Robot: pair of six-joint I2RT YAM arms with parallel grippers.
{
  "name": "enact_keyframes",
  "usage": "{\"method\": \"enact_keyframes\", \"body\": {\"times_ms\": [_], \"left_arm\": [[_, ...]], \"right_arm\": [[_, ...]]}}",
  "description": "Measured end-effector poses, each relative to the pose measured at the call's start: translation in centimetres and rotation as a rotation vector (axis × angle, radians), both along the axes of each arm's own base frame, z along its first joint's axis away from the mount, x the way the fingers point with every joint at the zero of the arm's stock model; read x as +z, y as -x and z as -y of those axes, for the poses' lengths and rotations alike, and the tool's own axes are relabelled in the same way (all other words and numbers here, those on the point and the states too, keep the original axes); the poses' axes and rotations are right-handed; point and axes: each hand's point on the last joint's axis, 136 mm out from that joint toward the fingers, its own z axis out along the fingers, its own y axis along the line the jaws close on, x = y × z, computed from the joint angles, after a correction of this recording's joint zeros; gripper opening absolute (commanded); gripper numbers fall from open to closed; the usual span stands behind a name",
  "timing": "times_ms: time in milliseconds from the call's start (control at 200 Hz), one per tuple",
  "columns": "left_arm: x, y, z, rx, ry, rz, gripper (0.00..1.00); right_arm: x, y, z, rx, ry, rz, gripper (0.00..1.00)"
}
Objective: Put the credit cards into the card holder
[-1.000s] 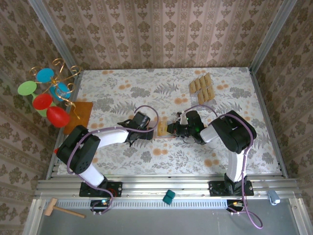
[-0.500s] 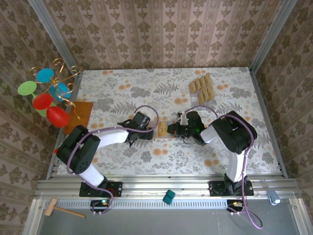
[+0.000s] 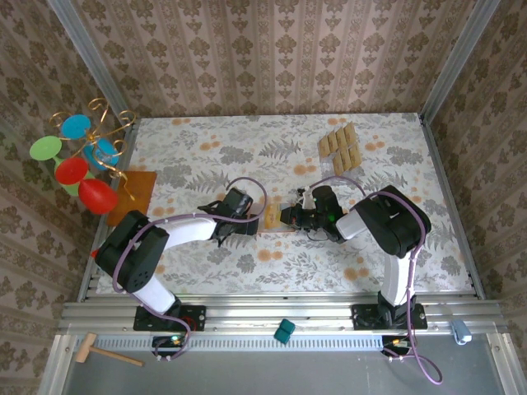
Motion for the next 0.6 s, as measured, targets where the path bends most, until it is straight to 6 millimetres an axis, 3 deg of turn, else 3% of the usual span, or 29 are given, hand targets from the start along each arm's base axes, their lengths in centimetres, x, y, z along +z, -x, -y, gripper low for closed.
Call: {"method": "enact_keyframes", "body": {"times_ms": [600], "left_arm": [[-0.01, 0.01, -0.01, 0.000, 0.000, 0.000, 1.00]], "right_arm": [[-0.02, 0.24, -0.56, 0.014, -0.001, 0.003, 0.00]]}}
